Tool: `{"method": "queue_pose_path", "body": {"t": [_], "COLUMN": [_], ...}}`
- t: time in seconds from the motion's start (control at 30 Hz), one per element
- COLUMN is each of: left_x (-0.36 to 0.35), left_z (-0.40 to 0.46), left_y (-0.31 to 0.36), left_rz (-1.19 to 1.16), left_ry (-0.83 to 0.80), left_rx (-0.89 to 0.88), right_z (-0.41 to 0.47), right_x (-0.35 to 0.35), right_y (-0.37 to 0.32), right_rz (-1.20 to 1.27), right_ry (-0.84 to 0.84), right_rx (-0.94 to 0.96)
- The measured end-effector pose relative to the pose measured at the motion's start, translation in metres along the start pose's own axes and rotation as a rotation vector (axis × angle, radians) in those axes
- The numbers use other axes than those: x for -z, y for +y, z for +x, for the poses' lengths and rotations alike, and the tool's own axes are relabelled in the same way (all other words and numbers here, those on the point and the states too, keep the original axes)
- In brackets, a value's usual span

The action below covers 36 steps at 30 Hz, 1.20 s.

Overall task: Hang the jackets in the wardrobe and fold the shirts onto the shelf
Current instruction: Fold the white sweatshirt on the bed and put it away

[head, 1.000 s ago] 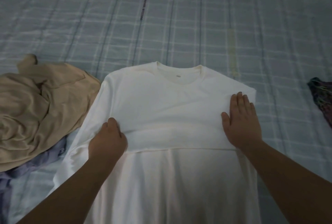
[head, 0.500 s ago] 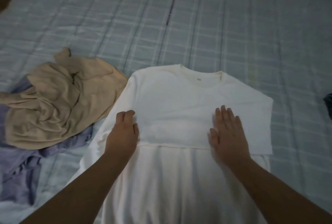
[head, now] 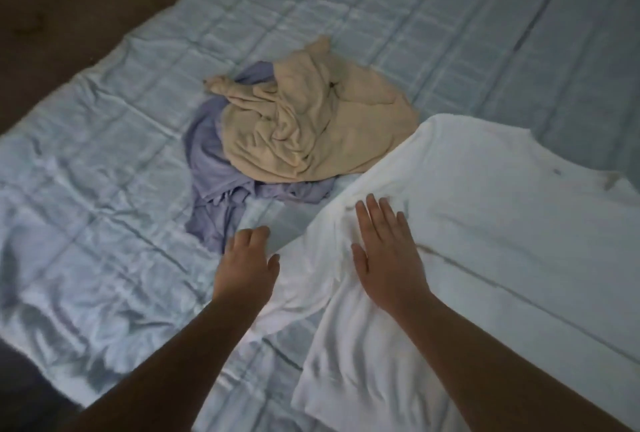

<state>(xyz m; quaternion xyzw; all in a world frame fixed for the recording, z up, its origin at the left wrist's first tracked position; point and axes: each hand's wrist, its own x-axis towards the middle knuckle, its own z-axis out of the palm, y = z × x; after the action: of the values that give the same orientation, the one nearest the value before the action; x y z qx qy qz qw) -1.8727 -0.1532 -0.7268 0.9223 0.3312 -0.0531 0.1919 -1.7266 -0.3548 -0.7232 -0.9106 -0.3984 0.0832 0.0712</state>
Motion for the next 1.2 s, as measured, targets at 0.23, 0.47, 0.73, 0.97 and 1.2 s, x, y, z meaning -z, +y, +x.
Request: {"method": "queue_pose_path", "body": {"t": [0.23,0.47,0.73,0.97,1.2], "left_x": [0.011,0.061,0.143,0.216,0.205], "left_z": [-0.028,-0.020,0.030,0.124,0.207], "left_y": [-0.047,-0.072,-0.087,-0.134,-0.180], "left_rz": [-0.029,-0.277,-0.584,-0.466,-0.327], "left_ry": [-0.308,-0.468,-0.354,-0.277,-0.067], "left_rx": [0.107,0.131,0.056,-0.025,0.013], "right_z": [-0.010,-0.013,0.016,0.089,0.160], "right_x": [-0.022,-0.026,0.000,0.012,-0.008], "right_y": [-0.032,-0.042,-0.097,-0.164,-0.207], "right_rz": [-0.075,-0.134,-0.068,-0.091,-0.088], "right_ry": [-0.095,-0.094,0.006,0.001,0.009], "right_rx": [0.048,0.008,0.047,-0.054,-0.126]}}
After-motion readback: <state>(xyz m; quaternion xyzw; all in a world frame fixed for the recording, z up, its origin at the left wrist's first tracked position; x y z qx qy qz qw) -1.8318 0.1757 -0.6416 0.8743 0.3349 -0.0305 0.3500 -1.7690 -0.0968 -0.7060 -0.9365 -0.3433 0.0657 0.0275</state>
